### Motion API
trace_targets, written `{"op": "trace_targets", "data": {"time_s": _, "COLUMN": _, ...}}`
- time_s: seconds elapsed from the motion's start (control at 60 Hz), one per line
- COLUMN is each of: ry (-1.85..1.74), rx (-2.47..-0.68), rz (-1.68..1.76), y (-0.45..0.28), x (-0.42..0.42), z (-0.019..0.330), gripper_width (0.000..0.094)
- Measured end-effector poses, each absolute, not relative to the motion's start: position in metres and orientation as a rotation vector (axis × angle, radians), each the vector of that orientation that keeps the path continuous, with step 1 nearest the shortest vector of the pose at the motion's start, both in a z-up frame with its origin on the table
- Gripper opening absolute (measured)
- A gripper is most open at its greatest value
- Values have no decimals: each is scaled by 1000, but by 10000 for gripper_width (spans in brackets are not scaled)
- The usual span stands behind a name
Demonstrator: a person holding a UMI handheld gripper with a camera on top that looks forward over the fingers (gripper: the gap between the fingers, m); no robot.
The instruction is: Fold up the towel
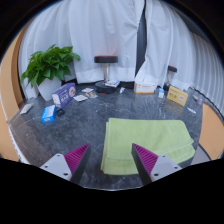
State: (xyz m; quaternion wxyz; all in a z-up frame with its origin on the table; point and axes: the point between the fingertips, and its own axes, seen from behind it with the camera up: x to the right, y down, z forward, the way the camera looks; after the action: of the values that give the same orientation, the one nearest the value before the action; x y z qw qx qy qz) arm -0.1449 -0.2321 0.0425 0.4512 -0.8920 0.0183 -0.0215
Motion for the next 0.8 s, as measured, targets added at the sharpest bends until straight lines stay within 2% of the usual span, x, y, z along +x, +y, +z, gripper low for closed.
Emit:
{"op": "trace_targets", "data": {"time_s": 0.15, "ry": 62, "rx": -2265, "rz": -152, "y": -173, "x": -133, "z": -6, "gripper_width": 836}}
{"op": "trace_targets", "data": {"time_s": 0.217, "ry": 72, "rx": -2263, "rz": -197, "y": -159, "x": -126, "z": -13, "gripper_width": 770}}
{"op": "trace_targets", "data": {"time_s": 0.267, "ry": 41, "rx": -2246, "rz": -234, "y": -156, "x": -120, "z": -14, "gripper_width": 648}}
{"op": "trace_targets", "data": {"time_s": 0.367, "ry": -24, "rx": -2223, "rz": -362, "y": -151, "x": -106, "z": -11, "gripper_width": 132}}
{"op": "trace_targets", "data": {"time_s": 0.417, "ry": -47, "rx": -2216, "rz": -385, "y": -151, "x": -107, "z": -12, "gripper_width": 61}}
{"op": "trace_targets", "data": {"time_s": 0.517, "ry": -24, "rx": -2242, "rz": -378, "y": -150, "x": -110, "z": -8, "gripper_width": 39}}
{"op": "trace_targets", "data": {"time_s": 0.6, "ry": 24, "rx": -2246, "rz": -263, "y": -146, "x": -129, "z": 14, "gripper_width": 39}}
{"op": "trace_targets", "data": {"time_s": 0.717, "ry": 103, "rx": -2157, "rz": -33, "y": -138, "x": -153, "z": 88, "gripper_width": 39}}
{"op": "trace_targets", "data": {"time_s": 0.8, "ry": 173, "rx": -2097, "rz": 77, "y": -136, "x": -140, "z": 129, "gripper_width": 38}}
